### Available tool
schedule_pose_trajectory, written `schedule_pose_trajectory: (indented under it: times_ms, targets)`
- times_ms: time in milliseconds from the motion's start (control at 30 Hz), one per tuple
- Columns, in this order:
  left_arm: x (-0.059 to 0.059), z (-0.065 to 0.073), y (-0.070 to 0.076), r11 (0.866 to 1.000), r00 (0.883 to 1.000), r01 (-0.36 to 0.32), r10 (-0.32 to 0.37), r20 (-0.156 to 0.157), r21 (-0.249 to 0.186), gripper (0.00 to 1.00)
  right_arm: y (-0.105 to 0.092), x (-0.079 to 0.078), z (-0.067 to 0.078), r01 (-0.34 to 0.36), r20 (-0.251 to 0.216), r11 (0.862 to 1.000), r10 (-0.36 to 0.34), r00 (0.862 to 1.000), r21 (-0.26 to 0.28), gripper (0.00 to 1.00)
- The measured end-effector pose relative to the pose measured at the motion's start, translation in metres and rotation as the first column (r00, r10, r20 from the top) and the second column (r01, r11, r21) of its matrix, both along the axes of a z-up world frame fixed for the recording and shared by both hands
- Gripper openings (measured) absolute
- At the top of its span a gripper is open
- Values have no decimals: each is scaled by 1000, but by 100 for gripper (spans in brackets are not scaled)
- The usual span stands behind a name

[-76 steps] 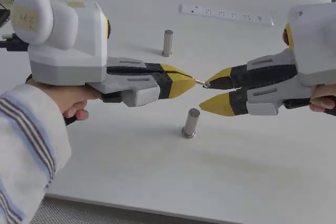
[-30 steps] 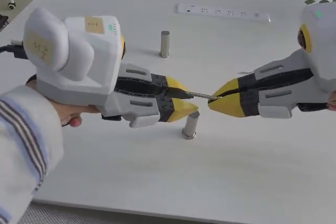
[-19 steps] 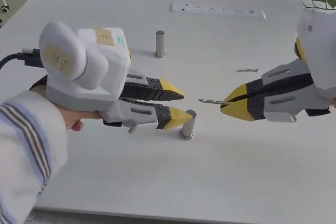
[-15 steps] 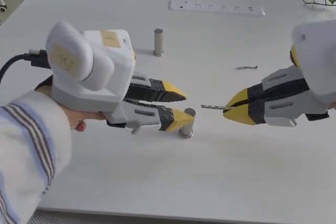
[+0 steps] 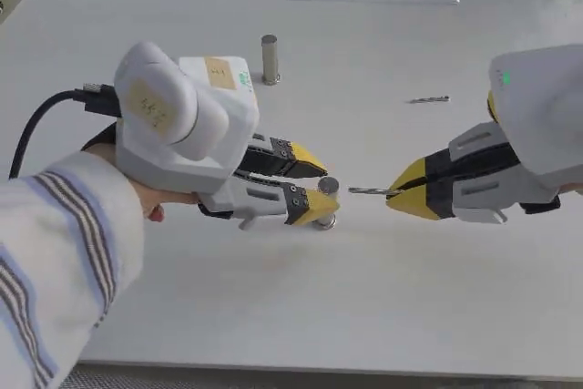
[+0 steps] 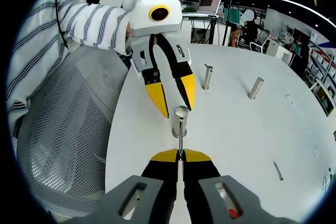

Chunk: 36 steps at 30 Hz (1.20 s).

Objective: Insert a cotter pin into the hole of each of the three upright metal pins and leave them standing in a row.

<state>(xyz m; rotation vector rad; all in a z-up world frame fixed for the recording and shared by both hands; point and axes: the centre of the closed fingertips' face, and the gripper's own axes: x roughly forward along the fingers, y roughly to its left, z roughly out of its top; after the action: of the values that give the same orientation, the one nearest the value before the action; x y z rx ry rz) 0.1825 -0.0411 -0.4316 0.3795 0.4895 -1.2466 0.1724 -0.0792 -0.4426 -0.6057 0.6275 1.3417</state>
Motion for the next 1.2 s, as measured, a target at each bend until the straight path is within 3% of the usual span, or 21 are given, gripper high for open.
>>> schedule_pose_trajectory:
  times_ms: [433, 800, 1200]
  targets:
    - [2, -3, 0, 998, 999, 36, -36, 13, 45, 10, 6, 2, -2, -13, 8, 1000, 13, 1000, 7, 0]
    - [2, -4, 2, 999, 1000, 12, -12, -16, 41, 9, 12, 7, -6, -17, 23, 1000, 16, 1000, 6, 0]
    - [2, -4, 2, 999, 1000, 3, -2, -15, 44, 9, 21, 9, -9, -10, 30, 1000, 10, 1000, 11, 0]
